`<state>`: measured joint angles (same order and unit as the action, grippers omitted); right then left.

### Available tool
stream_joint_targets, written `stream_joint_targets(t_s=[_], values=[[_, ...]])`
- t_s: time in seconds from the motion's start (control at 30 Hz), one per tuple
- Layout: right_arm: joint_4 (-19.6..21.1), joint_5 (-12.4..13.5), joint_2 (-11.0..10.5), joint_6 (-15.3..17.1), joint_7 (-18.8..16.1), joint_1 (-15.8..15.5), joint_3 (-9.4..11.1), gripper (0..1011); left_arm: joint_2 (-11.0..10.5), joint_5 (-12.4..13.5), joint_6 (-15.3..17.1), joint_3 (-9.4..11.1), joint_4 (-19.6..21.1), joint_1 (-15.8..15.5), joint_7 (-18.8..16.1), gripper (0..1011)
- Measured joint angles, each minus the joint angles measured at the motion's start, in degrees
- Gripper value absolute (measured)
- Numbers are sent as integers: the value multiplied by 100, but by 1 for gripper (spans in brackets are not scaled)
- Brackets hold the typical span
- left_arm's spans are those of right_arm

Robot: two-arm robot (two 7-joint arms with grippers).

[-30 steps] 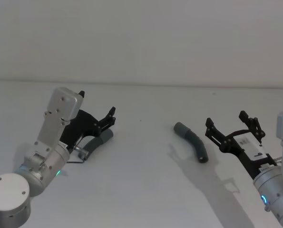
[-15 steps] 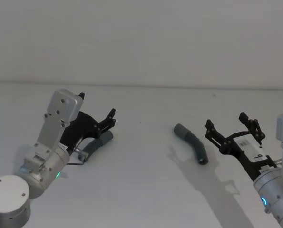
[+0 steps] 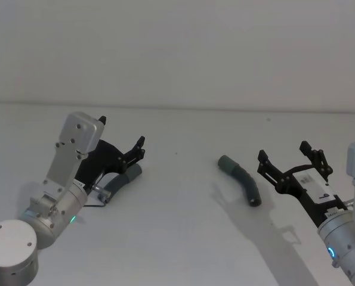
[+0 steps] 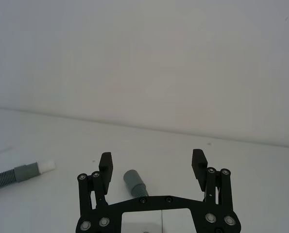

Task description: Use both hands to pick up one end of the pipe from the table, align the ends, and insert them.

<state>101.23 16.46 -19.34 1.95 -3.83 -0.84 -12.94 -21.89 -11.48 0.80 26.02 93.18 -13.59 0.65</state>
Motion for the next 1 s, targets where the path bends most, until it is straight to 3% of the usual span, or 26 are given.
stream_joint_targets(t_s=[0.27,0.73,1.0], values=[[0,0,0,0,0,0,0,1001,-5,-100,216,-43,38,-30,104,1000],[0,0,0,0,0,0,0,1001,-184,-587,1304,-203,107,-279,700,1000],[0,0,0,0,0,0,0,1001,-308,-796,1712,-256,-50,-467,1111,1000]])
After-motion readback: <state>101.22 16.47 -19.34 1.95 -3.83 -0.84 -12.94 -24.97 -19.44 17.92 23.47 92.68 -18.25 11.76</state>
